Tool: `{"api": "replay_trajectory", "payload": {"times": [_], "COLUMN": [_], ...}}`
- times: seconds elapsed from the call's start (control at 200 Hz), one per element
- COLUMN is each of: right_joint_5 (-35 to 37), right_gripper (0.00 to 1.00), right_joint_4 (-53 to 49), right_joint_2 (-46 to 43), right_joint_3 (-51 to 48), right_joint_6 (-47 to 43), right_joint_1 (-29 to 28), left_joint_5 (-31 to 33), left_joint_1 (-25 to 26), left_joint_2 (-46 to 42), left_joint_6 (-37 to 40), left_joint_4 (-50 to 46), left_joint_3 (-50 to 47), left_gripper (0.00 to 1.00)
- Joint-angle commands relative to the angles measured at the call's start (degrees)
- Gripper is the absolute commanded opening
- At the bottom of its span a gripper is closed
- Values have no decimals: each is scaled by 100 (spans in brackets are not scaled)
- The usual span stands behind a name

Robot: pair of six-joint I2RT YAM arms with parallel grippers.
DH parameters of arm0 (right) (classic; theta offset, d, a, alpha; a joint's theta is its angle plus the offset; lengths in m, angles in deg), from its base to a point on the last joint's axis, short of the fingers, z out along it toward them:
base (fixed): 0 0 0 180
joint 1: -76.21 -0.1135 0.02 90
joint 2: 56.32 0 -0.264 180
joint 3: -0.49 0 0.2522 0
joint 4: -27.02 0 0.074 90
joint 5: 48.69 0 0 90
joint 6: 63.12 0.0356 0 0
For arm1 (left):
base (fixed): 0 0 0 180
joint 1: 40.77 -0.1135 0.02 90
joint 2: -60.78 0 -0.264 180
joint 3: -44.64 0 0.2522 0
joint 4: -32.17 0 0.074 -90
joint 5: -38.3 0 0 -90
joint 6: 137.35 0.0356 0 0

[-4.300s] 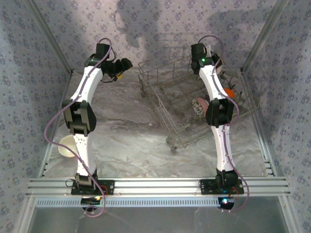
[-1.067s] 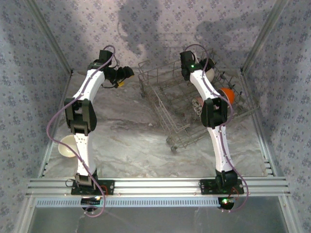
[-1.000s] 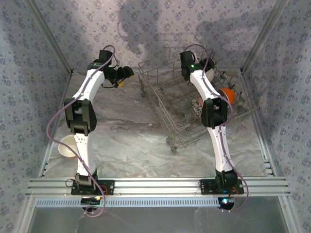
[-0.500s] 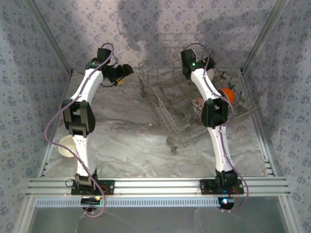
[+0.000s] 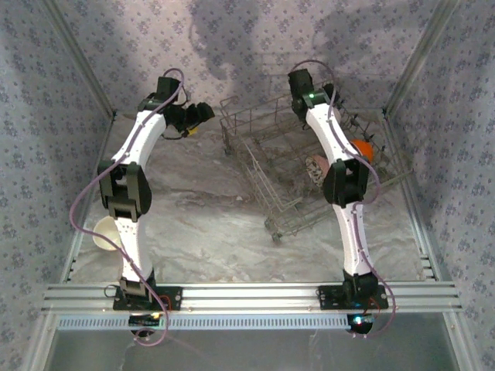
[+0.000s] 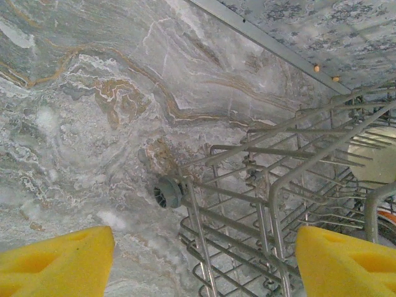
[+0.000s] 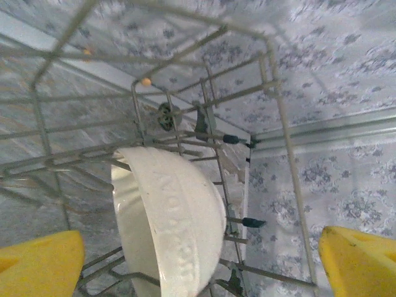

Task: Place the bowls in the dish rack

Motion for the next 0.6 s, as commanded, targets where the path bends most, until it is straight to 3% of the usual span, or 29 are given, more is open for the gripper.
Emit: {"api": "replay_trajectory", "payload": {"times": [0.0,0.24,0.425,0.595], "right_joint_5": [-813,-1816,-2496,-3441], "right_gripper": [99,98,97,97], "right_joint_4": [-356,-800,-1355,-1655], "right_joint_2": [-634,-1195,-1450,-1688], "right_joint_3": [203,177,393,232], "right_joint_6": [110,241,680,1099], "right_joint_1": [-20,28,130,228], "left_joint_5": [144,467,1201,1779], "left_joint_1": [41,37,8,-311], "left_joint_2": [-375,-623,-1102,-1998], "left_joint_6": [-22,-130,-295,-915], "left_joint_4": [63,-171,-824,-1343], "left_joint_3": [-104,-191,-309,-1443], "left_gripper": [77,77,78,79]}}
